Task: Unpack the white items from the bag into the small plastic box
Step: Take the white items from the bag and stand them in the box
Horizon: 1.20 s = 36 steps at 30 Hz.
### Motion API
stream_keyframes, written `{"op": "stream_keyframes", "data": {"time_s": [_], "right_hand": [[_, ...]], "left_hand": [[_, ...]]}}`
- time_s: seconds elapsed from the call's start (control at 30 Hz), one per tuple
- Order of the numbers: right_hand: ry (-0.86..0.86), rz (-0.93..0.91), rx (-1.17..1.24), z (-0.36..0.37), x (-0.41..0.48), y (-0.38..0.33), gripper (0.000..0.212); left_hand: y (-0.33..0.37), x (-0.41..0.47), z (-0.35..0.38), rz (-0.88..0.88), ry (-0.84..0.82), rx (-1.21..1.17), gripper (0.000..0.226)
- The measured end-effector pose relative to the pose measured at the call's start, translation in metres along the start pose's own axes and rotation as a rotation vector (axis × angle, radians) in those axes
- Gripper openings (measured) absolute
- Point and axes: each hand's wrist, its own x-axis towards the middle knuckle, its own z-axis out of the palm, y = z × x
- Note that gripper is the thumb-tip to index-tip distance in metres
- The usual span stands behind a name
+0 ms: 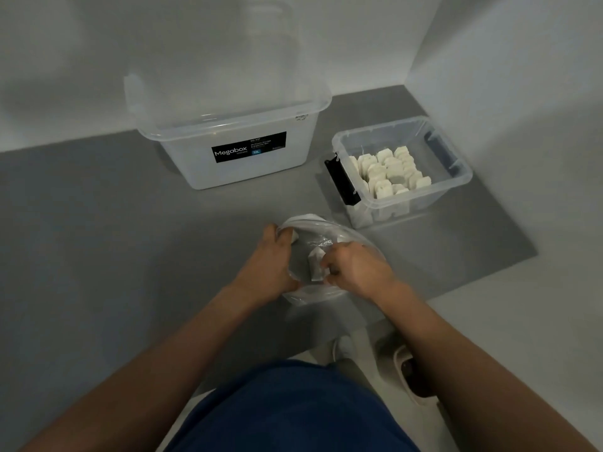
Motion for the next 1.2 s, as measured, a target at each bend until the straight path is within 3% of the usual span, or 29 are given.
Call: {"op": "stream_keyframes", "data": {"time_s": [0.33, 0.47, 0.6, 0.73, 0.97, 1.2], "right_hand": [[0.147, -0.097, -0.046, 0.005, -0.001, -0.006, 0.021], [0.065, -0.101, 0.026, 0.004, -0.003, -0.008, 0.020], [0.180, -0.022, 0.223, 0.001, 0.009, -0.012, 0.025], [0.100, 0.067, 0.137, 0.002, 0.031, -0.016, 0.028], [0.112, 0.078, 0.068, 0.000, 0.037, -0.016, 0.013], [0.236, -0.030, 0.042, -0.030, -0.001, -0.026, 0.014]], "left_hand": [[-0.010, 0.003, -0.006, 0.013, -0.016, -0.047, 0.070], [-0.015, 0.005, -0.009, -0.015, -0.050, -0.063, 0.070], [-0.016, 0.006, -0.010, -0.006, -0.044, -0.066, 0.062], [-0.013, 0.004, -0.009, -0.021, -0.032, -0.065, 0.052], [-0.003, -0.002, -0.015, -0.016, 0.029, -0.156, 0.072], [0.010, 0.005, -0.021, -0.075, 0.124, -0.228, 0.078]]}}
